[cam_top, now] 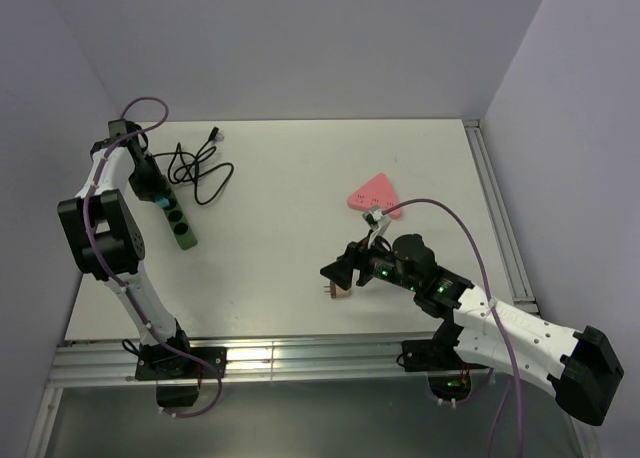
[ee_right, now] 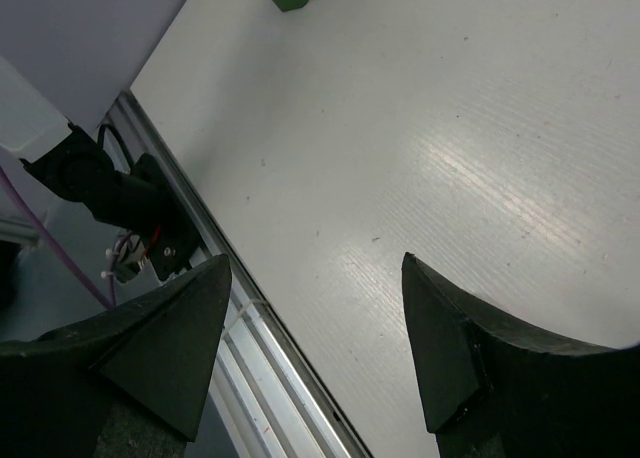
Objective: Insert the plug
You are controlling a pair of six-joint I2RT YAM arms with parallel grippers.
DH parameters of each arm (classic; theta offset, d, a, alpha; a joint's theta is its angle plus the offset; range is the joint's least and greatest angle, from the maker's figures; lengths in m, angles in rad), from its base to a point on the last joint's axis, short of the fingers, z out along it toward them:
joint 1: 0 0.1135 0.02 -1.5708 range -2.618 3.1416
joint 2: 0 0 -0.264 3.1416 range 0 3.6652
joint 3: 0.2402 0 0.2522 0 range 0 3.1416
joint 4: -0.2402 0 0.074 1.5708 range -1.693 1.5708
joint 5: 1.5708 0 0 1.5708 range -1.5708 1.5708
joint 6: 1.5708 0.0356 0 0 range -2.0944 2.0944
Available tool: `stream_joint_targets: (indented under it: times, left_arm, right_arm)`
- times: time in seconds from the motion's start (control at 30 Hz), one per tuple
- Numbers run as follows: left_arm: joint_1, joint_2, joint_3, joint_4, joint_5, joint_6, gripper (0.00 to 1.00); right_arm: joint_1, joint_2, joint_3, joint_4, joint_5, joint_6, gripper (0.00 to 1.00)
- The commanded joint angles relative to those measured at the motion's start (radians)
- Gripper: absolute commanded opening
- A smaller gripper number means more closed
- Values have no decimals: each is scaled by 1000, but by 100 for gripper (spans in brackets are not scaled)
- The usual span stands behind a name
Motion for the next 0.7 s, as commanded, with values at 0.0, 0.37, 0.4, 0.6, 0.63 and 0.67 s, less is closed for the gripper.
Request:
stream_joint_targets:
  times: [0.0, 0.37, 0.4, 0.6, 0.63, 0.67]
  left_arm:
    - [10, 78, 18, -23, -9, 8, 0]
    - [12, 142, 53, -64, -88, -4, 0]
    - [10, 144, 50, -64, -88, -6, 0]
    - [3, 119, 1, -32, -91, -19, 0]
    - [0, 118, -8, -29, -93, -21, 0]
    - [-2, 118, -14, -26, -97, -22, 0]
  right_arm:
    - [-8, -2, 5, 29, 5, -15, 76]
    - [-11, 1, 4, 32, 5, -13, 76]
    - [-13, 1, 2, 32, 5, -13, 76]
    - [-16, 2, 1, 35, 4, -12, 76]
    - [-14, 2, -1, 34, 5, -12, 76]
    - [-14, 2, -1, 35, 5, -12, 76]
